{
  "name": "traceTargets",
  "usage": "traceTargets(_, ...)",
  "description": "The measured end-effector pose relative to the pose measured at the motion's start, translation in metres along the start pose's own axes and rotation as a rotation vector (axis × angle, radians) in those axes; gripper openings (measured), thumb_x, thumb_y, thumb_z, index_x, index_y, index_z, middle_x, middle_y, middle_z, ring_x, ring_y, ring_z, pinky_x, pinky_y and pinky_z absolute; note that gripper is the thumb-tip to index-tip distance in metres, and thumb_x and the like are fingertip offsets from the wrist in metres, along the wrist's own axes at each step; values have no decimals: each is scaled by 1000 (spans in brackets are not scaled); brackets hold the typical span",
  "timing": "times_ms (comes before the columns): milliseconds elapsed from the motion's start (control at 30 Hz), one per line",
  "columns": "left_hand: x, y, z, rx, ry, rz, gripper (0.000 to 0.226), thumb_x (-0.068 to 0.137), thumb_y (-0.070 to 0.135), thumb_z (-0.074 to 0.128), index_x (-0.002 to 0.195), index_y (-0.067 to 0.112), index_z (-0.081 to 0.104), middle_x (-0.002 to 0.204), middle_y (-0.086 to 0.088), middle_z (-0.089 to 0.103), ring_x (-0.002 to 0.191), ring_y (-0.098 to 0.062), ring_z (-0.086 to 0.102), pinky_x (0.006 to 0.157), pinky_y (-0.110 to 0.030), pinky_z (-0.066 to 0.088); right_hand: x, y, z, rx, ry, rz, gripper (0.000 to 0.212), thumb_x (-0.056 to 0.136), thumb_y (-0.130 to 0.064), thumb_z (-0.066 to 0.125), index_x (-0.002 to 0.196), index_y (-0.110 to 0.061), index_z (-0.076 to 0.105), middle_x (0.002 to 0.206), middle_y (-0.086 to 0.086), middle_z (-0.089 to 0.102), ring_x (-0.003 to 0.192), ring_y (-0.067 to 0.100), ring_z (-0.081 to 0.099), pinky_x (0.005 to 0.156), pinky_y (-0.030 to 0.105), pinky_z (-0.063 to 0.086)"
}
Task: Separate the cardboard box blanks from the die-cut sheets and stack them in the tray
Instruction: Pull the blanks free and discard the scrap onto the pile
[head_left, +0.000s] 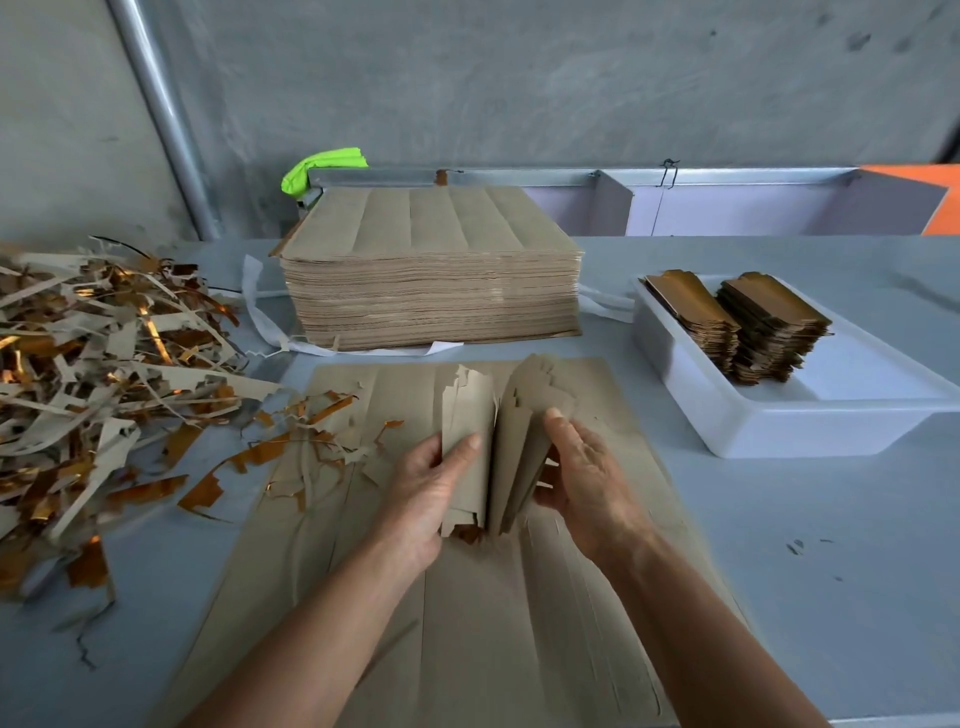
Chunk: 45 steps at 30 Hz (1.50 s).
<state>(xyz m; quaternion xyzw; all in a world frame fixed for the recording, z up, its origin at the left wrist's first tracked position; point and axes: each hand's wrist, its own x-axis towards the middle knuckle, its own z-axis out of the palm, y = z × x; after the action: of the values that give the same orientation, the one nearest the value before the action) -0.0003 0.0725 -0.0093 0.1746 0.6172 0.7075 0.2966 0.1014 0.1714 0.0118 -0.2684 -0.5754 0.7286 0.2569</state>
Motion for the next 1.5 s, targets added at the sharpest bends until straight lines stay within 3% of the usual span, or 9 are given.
traceTargets(233, 5, -4, -5, 289, 90, 338, 30, 89, 3, 58, 99, 30, 52, 95, 7, 66, 85, 0, 62, 77, -14, 47, 4, 0, -1, 40, 61, 39, 22, 101, -26, 41, 98, -13, 59, 86, 8, 65, 79, 22, 63, 81, 47, 51)
traceTargets(533, 2, -5, 10, 437, 63, 411, 44, 89, 3, 60, 129, 10, 43, 112, -8, 64, 101, -19, 63, 93, -32, 50, -2, 9, -2, -20, -97, -23, 39, 90, -43, 53, 111, -11, 64, 97, 8, 72, 89, 20, 69, 79, 35, 57)
traceTargets(667, 3, 5, 6, 303, 117, 297, 37, 90, -1, 57, 125, 9, 48, 108, -8, 65, 93, -19, 63, 85, -33, 51, 0, 8, -4, -105, 99, -9, 12, 88, 1, 56, 96, -4, 63, 86, 10, 69, 80, 24, 66, 72, 40, 56)
traceTargets(867, 9, 37, -18, -62, -20, 200, 31, 88, -7, 54, 113, 11, 58, 89, -1, 73, 77, -12, 68, 61, -26, 55, 6, 2, -21, -59, 141, 22, 22, 88, 4, 54, 94, -17, 58, 81, 2, 68, 72, 16, 64, 49, 26, 50)
traceTargets(967, 3, 28, -2, 6, -71, 164, 32, 88, -6, 56, 119, 2, 53, 92, 3, 72, 81, -7, 67, 71, -22, 56, 4, 1, -11, 12, -12, 16, 32, 86, 7, 49, 103, -16, 65, 87, 3, 74, 79, 18, 69, 61, 29, 54)
traceTargets(1067, 0, 18, 6, 57, -5, 225, 44, 88, -6, 57, 115, 27, 50, 78, 20, 71, 78, 5, 66, 69, -13, 52, 1, 5, -9, 51, -58, -19, 39, 86, 6, 45, 108, -18, 67, 95, 5, 74, 88, 22, 69, 70, 35, 56)
traceTargets(1200, -4, 13, 5, 109, 2, 252, 36, 87, -8, 58, 110, 19, 60, 105, -2, 71, 101, -17, 66, 93, -35, 51, -1, 9, -15, 78, -132, -59, 41, 85, 0, 48, 117, -21, 63, 105, 7, 72, 96, 24, 68, 82, 40, 56)
traceTargets(1367, -10, 8, 9, 16, 22, 186, 44, 86, -4, 61, 126, 12, 51, 115, -3, 65, 100, -9, 64, 91, -28, 51, -2, 11, -13, 294, -151, -2, 40, 90, 2, 41, 116, -17, 64, 107, 11, 71, 93, 22, 69, 73, 32, 56)
traceTargets(1500, -15, 12, 16, 149, -78, 270, 35, 89, -4, 57, 119, 14, 54, 111, -5, 67, 104, -19, 63, 98, -44, 48, -4, 9, -3, 392, -133, 42, 41, 100, -34, 36, 120, -12, 64, 115, 14, 68, 105, 26, 66, 87, 38, 55)
